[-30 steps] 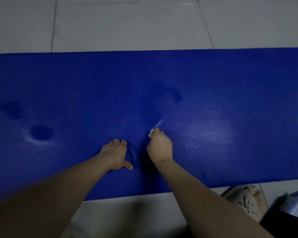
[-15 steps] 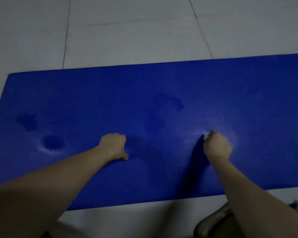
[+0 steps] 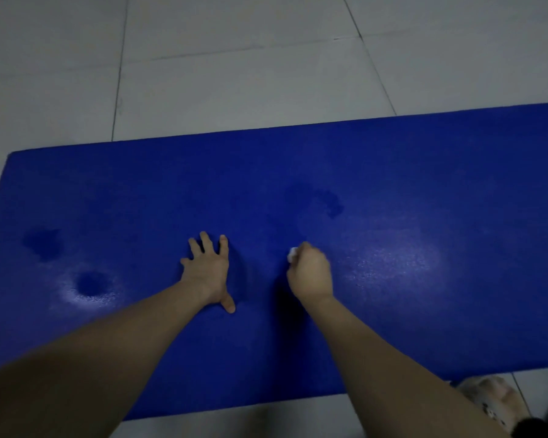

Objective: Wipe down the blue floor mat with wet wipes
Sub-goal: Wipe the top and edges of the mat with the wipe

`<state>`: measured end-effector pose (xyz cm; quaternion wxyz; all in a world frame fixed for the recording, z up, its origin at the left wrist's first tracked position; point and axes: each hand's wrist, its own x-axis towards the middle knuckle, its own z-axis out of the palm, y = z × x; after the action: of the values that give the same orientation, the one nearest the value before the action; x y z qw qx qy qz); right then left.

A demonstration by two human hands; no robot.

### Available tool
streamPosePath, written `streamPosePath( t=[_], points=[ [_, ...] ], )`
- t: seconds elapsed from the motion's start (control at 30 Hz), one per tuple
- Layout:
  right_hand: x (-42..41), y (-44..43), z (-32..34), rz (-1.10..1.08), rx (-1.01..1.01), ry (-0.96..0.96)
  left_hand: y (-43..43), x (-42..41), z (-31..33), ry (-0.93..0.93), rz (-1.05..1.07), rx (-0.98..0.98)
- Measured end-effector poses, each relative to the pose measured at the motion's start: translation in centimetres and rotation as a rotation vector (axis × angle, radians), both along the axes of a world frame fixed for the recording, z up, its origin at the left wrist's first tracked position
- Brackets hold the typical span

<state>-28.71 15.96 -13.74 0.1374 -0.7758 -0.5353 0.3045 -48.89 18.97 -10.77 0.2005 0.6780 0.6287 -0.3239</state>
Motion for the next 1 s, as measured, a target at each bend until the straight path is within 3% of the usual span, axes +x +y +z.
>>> streamPosePath(
  t=[0.2,0.33,0.57,0.73,1.0],
  points=[
    [-2.9,0.1,0.1,0.262,0.007,0.053,0.1,0.3,0.0,0.019,-0.001,-0.006],
    [0.7,0.0,0.1,0.283,0.01,-0.101,0.0,0.3,0.0,0.01,0.013,-0.018],
    [12.8,-1.1,0.7,-0.192,-0.068,-0.324,-0.1,0.2,-0.2,0.005,0.012,-0.002],
    [12.5,-0.5,-0.2,-0.366,0.019,-0.286,0.0,0.4,-0.3,0.023,0.006,0.007],
    [1.6,1.4,-0.1,-0.023,0.049,-0.224,0.0,0.4,-0.4,0.024,0.006,0.008]
  ],
)
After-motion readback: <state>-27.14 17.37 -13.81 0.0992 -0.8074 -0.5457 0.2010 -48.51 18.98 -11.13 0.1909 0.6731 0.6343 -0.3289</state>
